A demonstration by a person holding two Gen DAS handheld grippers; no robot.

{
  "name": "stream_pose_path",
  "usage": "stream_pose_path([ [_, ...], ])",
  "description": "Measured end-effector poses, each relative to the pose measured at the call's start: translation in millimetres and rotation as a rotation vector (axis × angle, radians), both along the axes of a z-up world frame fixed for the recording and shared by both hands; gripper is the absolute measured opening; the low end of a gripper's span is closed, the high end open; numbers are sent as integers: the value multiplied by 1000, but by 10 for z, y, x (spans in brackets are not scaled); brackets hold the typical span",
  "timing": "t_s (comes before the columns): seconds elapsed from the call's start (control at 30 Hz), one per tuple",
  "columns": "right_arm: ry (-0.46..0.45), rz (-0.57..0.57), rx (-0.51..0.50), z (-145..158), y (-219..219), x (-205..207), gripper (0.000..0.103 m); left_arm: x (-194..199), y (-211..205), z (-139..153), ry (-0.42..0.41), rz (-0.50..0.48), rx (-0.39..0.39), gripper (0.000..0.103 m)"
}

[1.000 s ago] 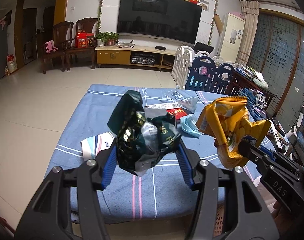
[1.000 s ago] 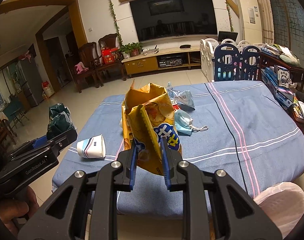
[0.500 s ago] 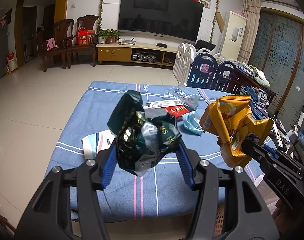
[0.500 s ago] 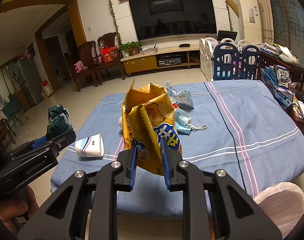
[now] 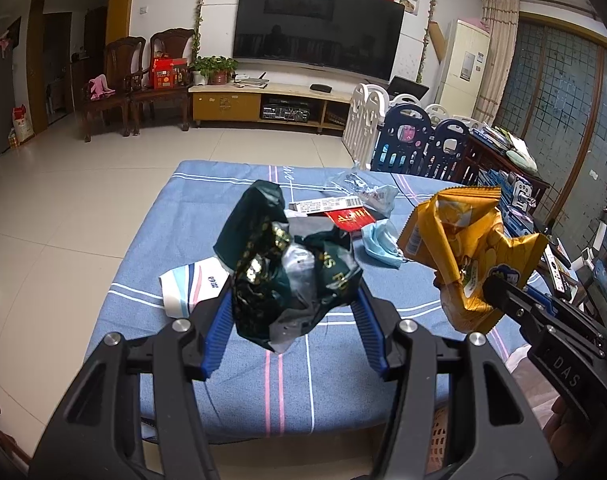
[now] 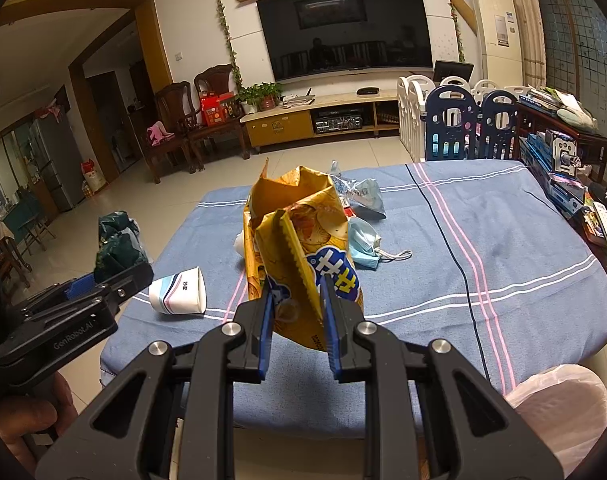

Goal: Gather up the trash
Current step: 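Carry both held items over the pink bin and open both grippers, then bring both open grippers back over the table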

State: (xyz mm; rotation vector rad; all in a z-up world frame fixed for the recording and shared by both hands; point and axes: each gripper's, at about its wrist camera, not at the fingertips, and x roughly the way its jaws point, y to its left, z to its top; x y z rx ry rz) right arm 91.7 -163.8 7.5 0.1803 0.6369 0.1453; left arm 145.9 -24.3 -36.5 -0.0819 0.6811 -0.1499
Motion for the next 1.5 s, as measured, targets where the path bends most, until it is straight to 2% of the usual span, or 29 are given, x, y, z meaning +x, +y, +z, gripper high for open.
stream_pose_path([
  [0.13,-38,-58,40,113,-287,-162,23,-7,-182,-14,3,-74,-23,56],
  [0.23,-98,-117,39,306,-674,-480,23,-56,-498,-54,19,-202,-34,56],
  [0.33,-92,-160,9,319,-1082,-890,23,-208,-1067,-127,39,-433,6,56],
  [0.53,30,-253,-52,41,-1686,-1712,23,-741,-2128,-321,67,-881,49,58],
  [0.6,59,-284,-91,-57,-1790,-1892,25,-903,-2403,-457,84,-966,92,64],
  [0.63,74,-307,-96,-114,-1848,-1947,32,-969,-2519,-534,91,-991,118,67],
  [0.67,86,-335,-90,-157,-1912,-1986,37,-1025,-2617,-613,96,-1009,152,78],
  [0.7,107,-368,-71,-206,-1988,-2006,55,-1067,-2677,-669,92,-1018,185,84],
  [0.73,118,-390,-55,-227,-2030,-2007,71,-1113,-2708,-718,76,-1017,228,86],
  [0.77,110,-419,-39,-219,-2070,-2021,75,-1125,-2705,-741,60,-1001,268,86],
  [0.83,78,-428,-29,-139,-2050,-1990,79,-1062,-2628,-685,52,-961,275,89],
  [0.9,43,-415,-35,-42,-1980,-1937,80,-899,-2409,-514,27,-862,232,96],
  [1.0,-10,-388,-25,93,-1799,-1779,82,-581,-2000,-258,-1,-684,131,99],
  [1.03,-28,-382,-18,130,-1738,-1729,82,-451,-1771,-162,-12,-589,100,100],
  [1.07,-49,-372,-6,164,-1664,-1668,83,-388,-1640,-123,-15,-539,89,100],
  [1.13,-81,-349,16,252,-1456,-1507,87,-149,-1181,-31,-11,-350,62,100],
  [1.27,-133,-259,46,394,-933,-1076,91,145,-418,25,16,-35,62,100],
  [1.33,-144,-207,29,409,-655,-843,92,202,-88,-4,36,61,56,100],
  [1.5,-142,-137,-30,276,-216,-467,92,257,425,8,80,164,32,100],
])
